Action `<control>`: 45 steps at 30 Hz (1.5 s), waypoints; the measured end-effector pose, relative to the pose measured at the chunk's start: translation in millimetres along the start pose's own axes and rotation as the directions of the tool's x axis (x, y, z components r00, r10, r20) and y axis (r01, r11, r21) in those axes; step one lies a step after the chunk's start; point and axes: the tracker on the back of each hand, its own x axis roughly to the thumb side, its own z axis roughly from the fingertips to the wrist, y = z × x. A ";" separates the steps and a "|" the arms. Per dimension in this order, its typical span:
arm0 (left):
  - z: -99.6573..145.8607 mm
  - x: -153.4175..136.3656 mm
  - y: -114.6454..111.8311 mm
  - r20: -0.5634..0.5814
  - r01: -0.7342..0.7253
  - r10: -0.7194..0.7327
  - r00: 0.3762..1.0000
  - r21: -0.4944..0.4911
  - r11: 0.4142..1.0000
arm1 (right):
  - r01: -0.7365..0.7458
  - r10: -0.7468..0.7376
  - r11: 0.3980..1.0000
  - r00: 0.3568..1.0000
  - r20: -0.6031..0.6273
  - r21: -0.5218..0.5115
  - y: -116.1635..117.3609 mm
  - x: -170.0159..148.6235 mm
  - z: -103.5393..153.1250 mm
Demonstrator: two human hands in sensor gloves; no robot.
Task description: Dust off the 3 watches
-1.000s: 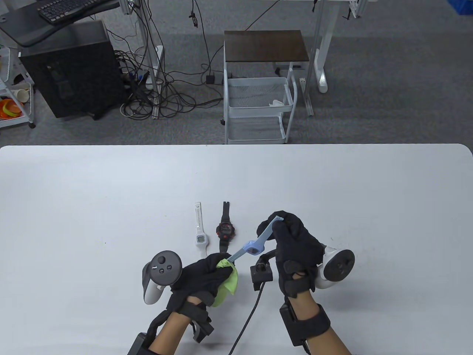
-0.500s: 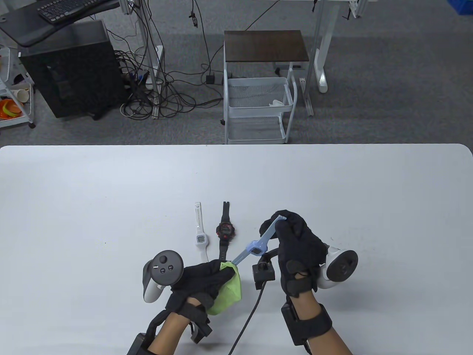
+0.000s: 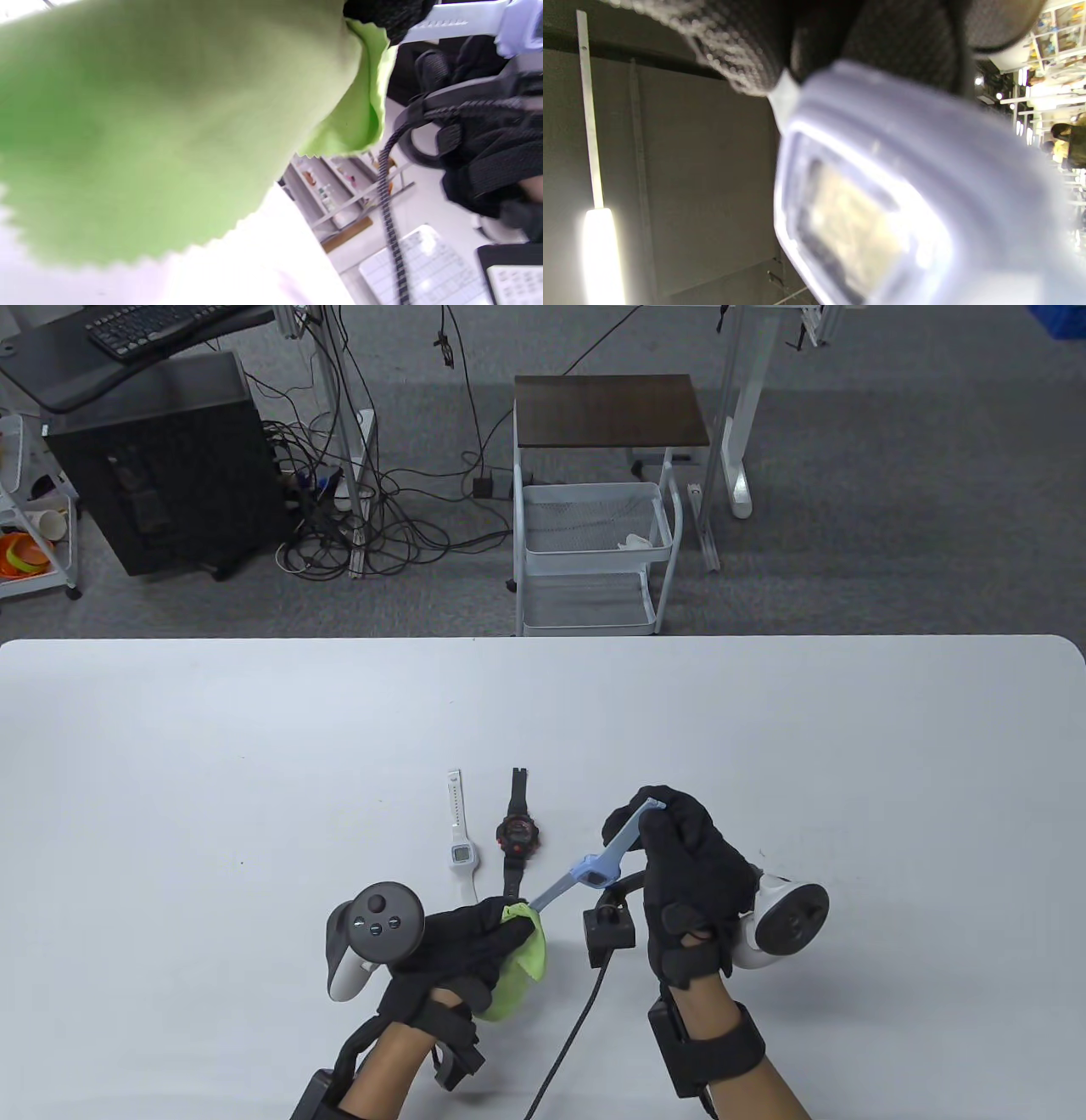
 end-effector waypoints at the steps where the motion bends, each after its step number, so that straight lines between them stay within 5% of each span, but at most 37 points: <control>1: -0.2 -0.8 -0.2 -0.014 0.047 -0.047 0.999 -0.009 0.999 | 0.011 -0.011 1.000 1.000 0.005 -0.016 -2.4 2.2 -1.6; 4: -0.6 -4.6 0.1 -0.031 0.143 -0.144 0.989 -0.027 0.989 | -0.004 0.004 1.000 1.000 0.003 -0.013 -10.7 8.0 -7.2; 10: -0.6 -4.2 -4.5 0.003 -0.007 0.007 1.000 -0.016 1.000 | -0.072 0.072 0.997 0.997 -0.023 -0.002 -19.0 2.7 -13.1; 19: -7.0 -2.0 -26.0 -0.023 0.012 -0.016 1.000 -0.181 0.983 | -0.077 0.077 0.997 0.996 -0.055 0.000 -24.9 -1.8 -16.8; 30: -15.3 -9.0 -53.9 -0.112 0.186 -0.253 0.961 -0.414 0.891 | -0.081 0.084 0.996 0.995 -0.061 0.046 -20.3 -3.8 -16.2; 45: -22.4 -21.0 -69.6 -0.162 0.295 -0.430 0.888 -0.517 0.804 | -0.085 0.093 0.991 0.993 -0.079 0.103 -11.7 -6.7 -13.1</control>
